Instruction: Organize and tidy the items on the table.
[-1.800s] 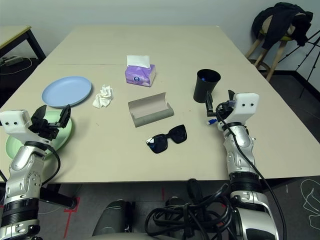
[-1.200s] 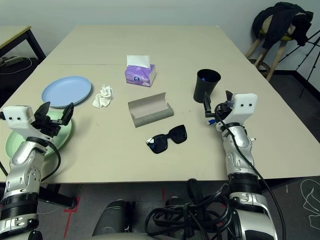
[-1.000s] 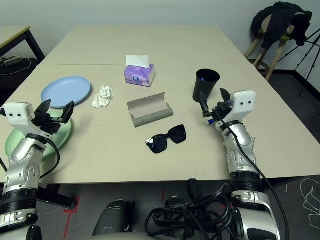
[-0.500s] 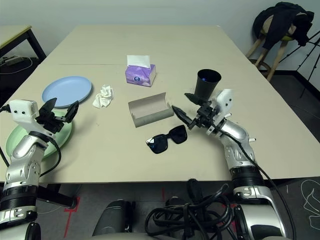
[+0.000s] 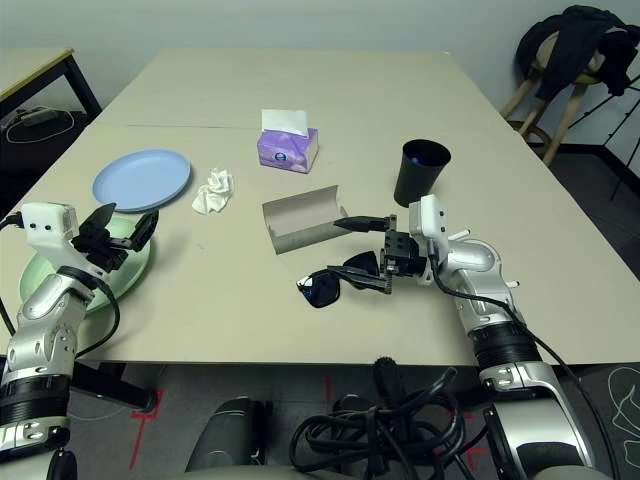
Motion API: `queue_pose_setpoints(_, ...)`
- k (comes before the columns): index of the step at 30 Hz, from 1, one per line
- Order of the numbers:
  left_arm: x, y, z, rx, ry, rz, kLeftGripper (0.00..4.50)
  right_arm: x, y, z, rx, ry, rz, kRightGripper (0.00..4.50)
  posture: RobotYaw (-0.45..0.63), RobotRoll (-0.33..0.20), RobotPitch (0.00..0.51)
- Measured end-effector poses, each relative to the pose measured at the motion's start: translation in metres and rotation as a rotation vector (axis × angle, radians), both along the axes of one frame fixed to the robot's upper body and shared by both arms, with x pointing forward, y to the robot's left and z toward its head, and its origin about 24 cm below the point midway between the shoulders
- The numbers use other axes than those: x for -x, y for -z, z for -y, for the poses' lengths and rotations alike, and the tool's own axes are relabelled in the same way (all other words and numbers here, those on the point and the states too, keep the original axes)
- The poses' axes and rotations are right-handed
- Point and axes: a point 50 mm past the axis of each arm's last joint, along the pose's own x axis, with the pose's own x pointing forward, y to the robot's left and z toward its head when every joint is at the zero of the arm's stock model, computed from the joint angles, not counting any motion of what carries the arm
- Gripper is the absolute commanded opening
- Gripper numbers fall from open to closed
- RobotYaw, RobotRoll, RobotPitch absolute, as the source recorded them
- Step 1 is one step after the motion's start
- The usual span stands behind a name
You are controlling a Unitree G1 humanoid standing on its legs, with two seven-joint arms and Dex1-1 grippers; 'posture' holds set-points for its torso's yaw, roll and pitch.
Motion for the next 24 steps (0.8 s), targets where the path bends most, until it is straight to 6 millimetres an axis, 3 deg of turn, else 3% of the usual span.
queue_pose_setpoints(10, 0.005, -0.024, -0.009, -0.028, 0.087, -0.123, 4.48, 0.000, -0.001, -0.004, -0.013, -0.009, -0.019, 4.50, 0.14, 0.000, 0.068)
queue_pose_setpoints(16, 0.008, -0.038, -0.037, -0.016, -0.051, -0.237, 4.48, 0.001, -0.004, -0.007, -0.018, -0.018, -0.011, 4.50, 0.15, 0.000, 0.069)
queue_pose_setpoints(24, 0.014, -0.037, -0.068, 0.058, -0.216, -0.365, 4.48, 0.002, -0.003, -0.009, -0.030, -0.016, -0.017, 4.50, 0.15, 0.000, 0.071)
